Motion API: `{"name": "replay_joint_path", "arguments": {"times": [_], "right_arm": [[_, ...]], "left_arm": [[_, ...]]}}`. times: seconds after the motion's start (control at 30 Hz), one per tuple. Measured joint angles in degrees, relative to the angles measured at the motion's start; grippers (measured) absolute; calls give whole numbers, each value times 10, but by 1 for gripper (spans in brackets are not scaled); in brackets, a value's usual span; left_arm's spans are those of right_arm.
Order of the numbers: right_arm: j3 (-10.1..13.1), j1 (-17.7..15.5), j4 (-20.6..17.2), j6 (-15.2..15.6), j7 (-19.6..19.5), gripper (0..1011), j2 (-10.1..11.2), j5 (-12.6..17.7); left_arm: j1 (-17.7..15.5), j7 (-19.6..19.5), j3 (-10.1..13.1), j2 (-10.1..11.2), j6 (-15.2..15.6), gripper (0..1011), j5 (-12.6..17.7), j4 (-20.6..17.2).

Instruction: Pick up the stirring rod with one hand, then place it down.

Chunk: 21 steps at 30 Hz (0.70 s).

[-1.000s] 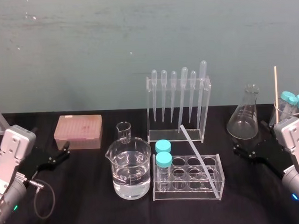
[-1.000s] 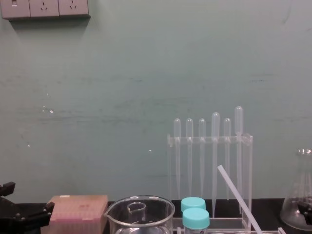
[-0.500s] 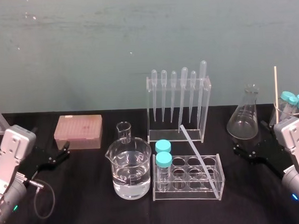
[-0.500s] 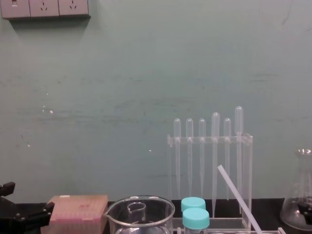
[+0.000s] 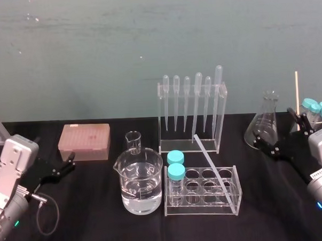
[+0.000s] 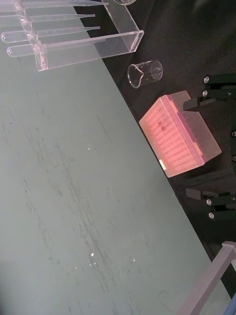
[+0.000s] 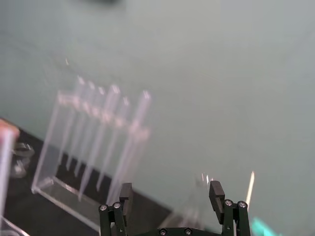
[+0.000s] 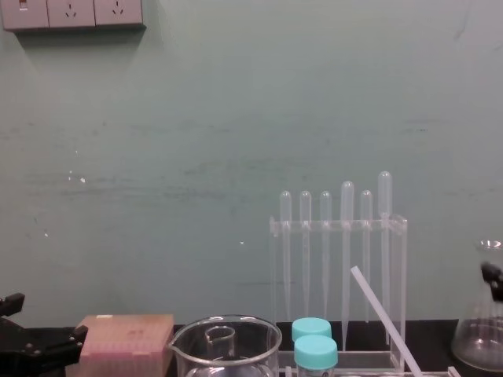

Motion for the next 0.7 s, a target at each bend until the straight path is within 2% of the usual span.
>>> {"name": "replay_joint_path", "arguments": {"times": [0.07, 0.1, 0.2, 0.3, 0.37, 0.43, 0.5, 0.57, 0.6, 0.67, 0.7], "right_arm": [[-2, 0, -6, -28, 9, 1003, 3, -10], [-2, 0, -6, -28, 9, 1003, 3, -10], [-15, 10, -9, -61, 62, 1003, 6, 1], [-23, 18, -9, -74, 100, 1003, 7, 17], [-35, 26, -8, -88, 146, 1003, 7, 34], [-37, 29, -7, -90, 155, 1003, 7, 39], [-45, 38, -1, -92, 197, 1003, 4, 62], [-49, 45, 5, -87, 219, 1003, 1, 79], [-51, 52, 12, -76, 242, 1003, -3, 101], [-54, 59, 19, -60, 265, 1003, -6, 124], [-56, 67, 27, -37, 288, 1003, -10, 147]], "left_arm": [[0, 0, 0, 0, 0, 1000, 0, 0], [0, 0, 0, 0, 0, 1000, 0, 0], [0, 0, 0, 0, 0, 1000, 0, 0], [0, 0, 0, 0, 0, 1000, 0, 0], [0, 0, 0, 0, 0, 1000, 0, 0], [0, 0, 0, 0, 0, 1000, 0, 0], [0, 0, 0, 0, 0, 1000, 0, 0], [0, 0, 0, 0, 0, 1000, 0, 0], [0, 0, 0, 0, 0, 1000, 0, 0], [0, 0, 0, 0, 0, 1000, 0, 0], [0, 0, 0, 0, 0, 1000, 0, 0]]}}
